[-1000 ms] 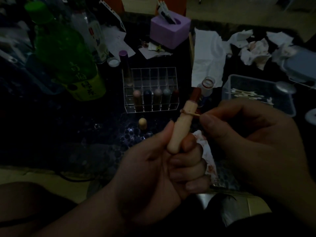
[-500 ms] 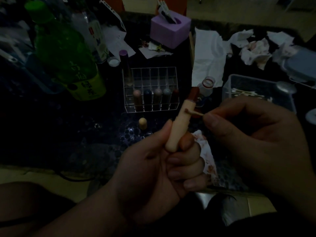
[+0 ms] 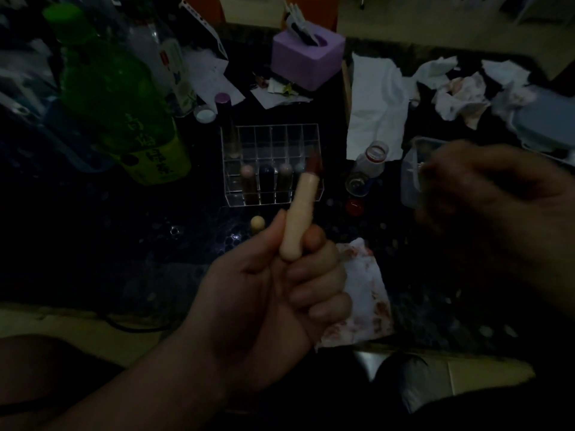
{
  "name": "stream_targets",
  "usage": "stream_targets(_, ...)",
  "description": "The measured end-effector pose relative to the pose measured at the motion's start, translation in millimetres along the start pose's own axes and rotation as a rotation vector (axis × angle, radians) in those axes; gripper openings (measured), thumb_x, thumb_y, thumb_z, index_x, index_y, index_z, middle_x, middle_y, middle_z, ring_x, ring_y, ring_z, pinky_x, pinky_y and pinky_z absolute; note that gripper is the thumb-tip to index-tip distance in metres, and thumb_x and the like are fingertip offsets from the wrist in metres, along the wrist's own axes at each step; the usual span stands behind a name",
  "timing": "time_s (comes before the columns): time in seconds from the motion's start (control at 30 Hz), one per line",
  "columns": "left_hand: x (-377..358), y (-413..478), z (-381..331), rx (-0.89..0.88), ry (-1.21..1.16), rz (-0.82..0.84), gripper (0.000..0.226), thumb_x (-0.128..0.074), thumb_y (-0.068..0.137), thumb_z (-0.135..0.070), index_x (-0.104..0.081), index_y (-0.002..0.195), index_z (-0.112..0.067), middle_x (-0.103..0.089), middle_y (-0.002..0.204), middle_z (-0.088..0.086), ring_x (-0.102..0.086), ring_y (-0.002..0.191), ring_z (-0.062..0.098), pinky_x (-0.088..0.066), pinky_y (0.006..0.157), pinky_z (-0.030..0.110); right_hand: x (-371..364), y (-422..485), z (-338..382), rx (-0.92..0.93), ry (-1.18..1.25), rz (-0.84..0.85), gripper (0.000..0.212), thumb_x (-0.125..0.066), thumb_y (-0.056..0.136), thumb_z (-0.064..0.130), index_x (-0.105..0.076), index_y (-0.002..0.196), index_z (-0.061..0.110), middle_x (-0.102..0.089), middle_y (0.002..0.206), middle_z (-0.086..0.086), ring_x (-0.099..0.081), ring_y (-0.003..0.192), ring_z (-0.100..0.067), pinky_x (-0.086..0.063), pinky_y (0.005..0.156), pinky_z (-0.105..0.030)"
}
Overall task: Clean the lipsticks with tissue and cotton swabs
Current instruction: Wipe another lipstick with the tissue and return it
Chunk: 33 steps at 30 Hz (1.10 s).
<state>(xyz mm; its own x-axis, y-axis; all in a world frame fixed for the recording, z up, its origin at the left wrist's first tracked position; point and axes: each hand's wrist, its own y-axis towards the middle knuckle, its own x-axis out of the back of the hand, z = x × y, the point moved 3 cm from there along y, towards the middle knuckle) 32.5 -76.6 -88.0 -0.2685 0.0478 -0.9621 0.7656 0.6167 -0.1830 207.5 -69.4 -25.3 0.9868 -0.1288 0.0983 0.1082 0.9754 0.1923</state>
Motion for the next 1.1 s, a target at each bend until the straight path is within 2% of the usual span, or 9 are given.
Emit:
stream_targets(0.07,10,1,-12,-0.134,0.172,-0.153,0.035,-0.043,0.101,-0.038,-0.059,0.091,-0.009,-0.040,0.072,-0.001,-0.036,0.058,0.011,-0.036,0.056,0.025,21,10,-10,-0.052,0.004,-0.122,0.026,-0.075,0.067,0.059,-0.076,0.077,0.036,-0.064,0.061,0.010,-0.053,0.055,-0.008,-0.046,0.054,-0.024)
stream_targets(0.13,19,1,-26,-0.257,0.408,-0.295,0.033,-0.053,0.092,-0.040,-0.070,0.091,-0.011,-0.049,0.074,0.000,-0.043,0.058,0.011,-0.039,0.053,0.025,34,17,-23,-0.123,-0.149,-0.177,0.013,-0.074,0.072,0.051,-0.076,0.072,0.038,-0.065,0.059,0.010,-0.055,0.052,-0.004,-0.046,0.052,-0.019)
stream_targets(0.23,24,1,-42,-0.378,0.666,-0.406,0.030,-0.061,0.082,-0.039,-0.077,0.093,-0.016,-0.060,0.076,0.000,-0.051,0.060,0.011,-0.043,0.052,0.025,38,22,-51,-0.246,-0.513,-0.055,0.016,-0.073,0.086,0.031,-0.073,0.070,0.036,-0.070,0.064,0.014,-0.060,0.054,0.002,-0.047,0.055,-0.018)
stream_targets(0.43,20,-4,-47,-0.444,0.974,-0.498,0.018,-0.077,0.070,-0.037,-0.080,0.084,-0.026,-0.071,0.078,0.002,-0.059,0.063,0.013,-0.046,0.055,0.026,22,35,-91,-0.350,-0.915,0.108,0.010,-0.068,0.090,0.024,-0.073,0.082,0.023,-0.065,0.071,0.011,-0.057,0.064,-0.001,-0.042,0.057,-0.021)
stream_targets(0.6,21,-4,-53,-0.403,0.946,-0.583,0.024,-0.088,0.062,-0.035,-0.077,0.079,-0.021,-0.068,0.073,0.004,-0.056,0.058,0.014,-0.043,0.052,0.024,21,41,-111,-0.358,-0.987,0.078,0.009,-0.067,0.087,0.020,-0.073,0.081,0.018,-0.065,0.074,0.002,-0.061,0.070,-0.013,-0.043,0.065,-0.026)
stream_targets(0.7,20,-4,-55,-0.408,0.924,-0.611,0.034,-0.076,0.057,-0.041,-0.076,0.080,-0.017,-0.069,0.074,0.005,-0.056,0.060,0.015,-0.043,0.056,0.028,20,41,-116,-0.359,-0.991,0.073,0.008,-0.068,0.087,0.020,-0.073,0.082,0.018,-0.064,0.073,0.004,-0.060,0.069,-0.013,-0.045,0.064,-0.027)
stream_targets(0.83,20,-4,-54,-0.379,0.993,-0.599,0.029,-0.075,0.059,-0.045,-0.078,0.079,-0.024,-0.071,0.076,0.005,-0.058,0.062,0.017,-0.045,0.060,0.031,17,42,-122,-0.374,-0.988,0.075,0.007,-0.069,0.087,0.023,-0.073,0.086,0.018,-0.070,0.082,0.000,-0.065,0.078,-0.018,-0.055,0.073,-0.036)
stream_targets(1.0,20,-7,-54,-0.375,1.011,-0.605,0.031,-0.076,0.056,-0.047,-0.078,0.080,-0.028,-0.073,0.078,0.004,-0.061,0.064,0.015,-0.047,0.062,0.032,21,41,-116,-0.361,-1.013,0.078,0.008,-0.072,0.085,0.024,-0.069,0.092,0.021,-0.061,0.075,0.010,-0.057,0.069,-0.008,-0.041,0.055,-0.023)
stream_targets(1.1,20,-7,-55,-0.367,1.031,-0.613,0.033,-0.077,0.054,-0.048,-0.077,0.080,-0.027,-0.072,0.075,0.002,-0.061,0.061,0.013,-0.047,0.059,0.029,25,40,-107,-0.354,-1.049,0.065,0.012,-0.072,0.083,0.025,-0.068,0.093,0.021,-0.061,0.076,0.009,-0.060,0.074,-0.014,-0.040,0.059,-0.025)
